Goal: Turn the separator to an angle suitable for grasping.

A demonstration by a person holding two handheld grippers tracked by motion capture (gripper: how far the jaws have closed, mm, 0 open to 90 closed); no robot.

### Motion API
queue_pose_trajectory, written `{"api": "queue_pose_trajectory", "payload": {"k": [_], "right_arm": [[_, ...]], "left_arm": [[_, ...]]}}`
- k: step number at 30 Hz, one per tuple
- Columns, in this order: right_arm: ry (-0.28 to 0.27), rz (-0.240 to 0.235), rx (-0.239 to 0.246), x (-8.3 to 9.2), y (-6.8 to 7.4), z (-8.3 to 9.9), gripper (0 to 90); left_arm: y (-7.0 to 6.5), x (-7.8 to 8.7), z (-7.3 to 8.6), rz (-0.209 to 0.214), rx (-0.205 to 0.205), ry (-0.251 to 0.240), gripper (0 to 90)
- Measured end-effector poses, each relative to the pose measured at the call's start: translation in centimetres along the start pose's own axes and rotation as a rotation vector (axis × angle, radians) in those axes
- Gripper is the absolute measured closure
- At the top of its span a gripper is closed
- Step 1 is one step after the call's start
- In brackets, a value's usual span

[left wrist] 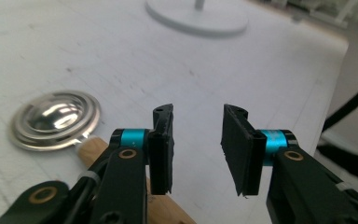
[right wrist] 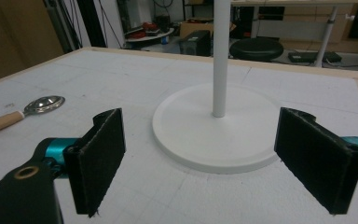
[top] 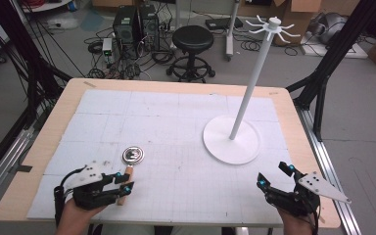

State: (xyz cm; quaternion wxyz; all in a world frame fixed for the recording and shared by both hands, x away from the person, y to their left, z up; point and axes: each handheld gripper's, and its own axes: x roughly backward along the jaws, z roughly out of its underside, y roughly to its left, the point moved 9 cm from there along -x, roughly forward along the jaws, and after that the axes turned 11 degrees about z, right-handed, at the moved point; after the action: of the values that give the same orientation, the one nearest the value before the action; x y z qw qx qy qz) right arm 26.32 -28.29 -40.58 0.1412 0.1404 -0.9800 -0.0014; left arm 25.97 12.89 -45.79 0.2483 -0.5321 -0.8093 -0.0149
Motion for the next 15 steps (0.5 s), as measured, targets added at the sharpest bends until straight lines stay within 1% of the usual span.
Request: {"api": "queue_pose_trajectory", "payload": {"k": [1, 2, 3, 4, 6, 7, 8, 9, 10, 11, 12, 13, 14, 15], "right_arm": [[0.003, -0.001, 0.003, -0.1, 0.1, 0.1, 14.8], [0.008, -0.003, 0.008, -0.1, 0.1, 0.1, 14.9], [0.008, -0.003, 0.008, -0.1, 0.1, 0.1, 14.9], [0.011, -0.003, 0.007, -0.1, 0.1, 0.1, 14.8], [0.013, -0.002, 0.013, -0.1, 0.3, 0.1, 14.9], [0.011, -0.002, 0.017, 0.0, 0.4, 0.1, 15.1], [0.011, -0.002, 0.017, 0.0, 0.4, 0.1, 15.1], [0.013, 0.0, 0.019, 0.0, 0.4, 0.1, 15.1], [0.013, 0.0, 0.019, 0.0, 0.4, 0.1, 15.1], [0.014, 0.0, 0.018, 0.0, 0.4, 0.1, 15.2], [0.015, -0.001, 0.012, 0.0, 0.4, 0.1, 15.2], [0.015, -0.001, 0.012, 0.0, 0.4, 0.1, 15.2], [0.015, 0.0, 0.012, 0.0, 0.3, 0.1, 15.1], [0.015, -0.002, 0.012, 0.0, 0.2, 0.1, 15.2]], "left_arm": [[-0.1, -0.4, 0.2, 0.005, 0.001, 0.018, 68.7], [-0.4, -1.1, 0.5, 0.013, 0.002, 0.048, 70.0], [-0.4, -1.1, 0.5, 0.013, 0.002, 0.048, 70.9], [-0.6, -1.5, 0.8, 0.02, 0.001, 0.067, 70.9], [-1.0, -1.9, 1.1, 0.027, -0.011, 0.091, 72.0], [-1.3, -2.4, 1.6, 0.027, -0.028, 0.128, 74.1], [-1.3, -2.4, 1.6, 0.027, -0.028, 0.128, 75.1], [-1.2, -2.6, 2.2, 0.015, -0.031, 0.17, 77.1], [-1.2, -2.6, 2.2, 0.015, -0.031, 0.17, 77.9], [-1.1, -2.6, 2.5, 0.008, -0.026, 0.185, 77.9], [-0.8, -2.4, 2.8, -0.008, -0.013, 0.199, 80.2], [-0.8, -2.4, 2.8, -0.008, -0.013, 0.199, 81.0], [-0.7, -2.3, 3.0, -0.016, -0.008, 0.209, 81.0], [-0.5, -2.1, 3.1, -0.027, -0.003, 0.216, 84.0]]}}
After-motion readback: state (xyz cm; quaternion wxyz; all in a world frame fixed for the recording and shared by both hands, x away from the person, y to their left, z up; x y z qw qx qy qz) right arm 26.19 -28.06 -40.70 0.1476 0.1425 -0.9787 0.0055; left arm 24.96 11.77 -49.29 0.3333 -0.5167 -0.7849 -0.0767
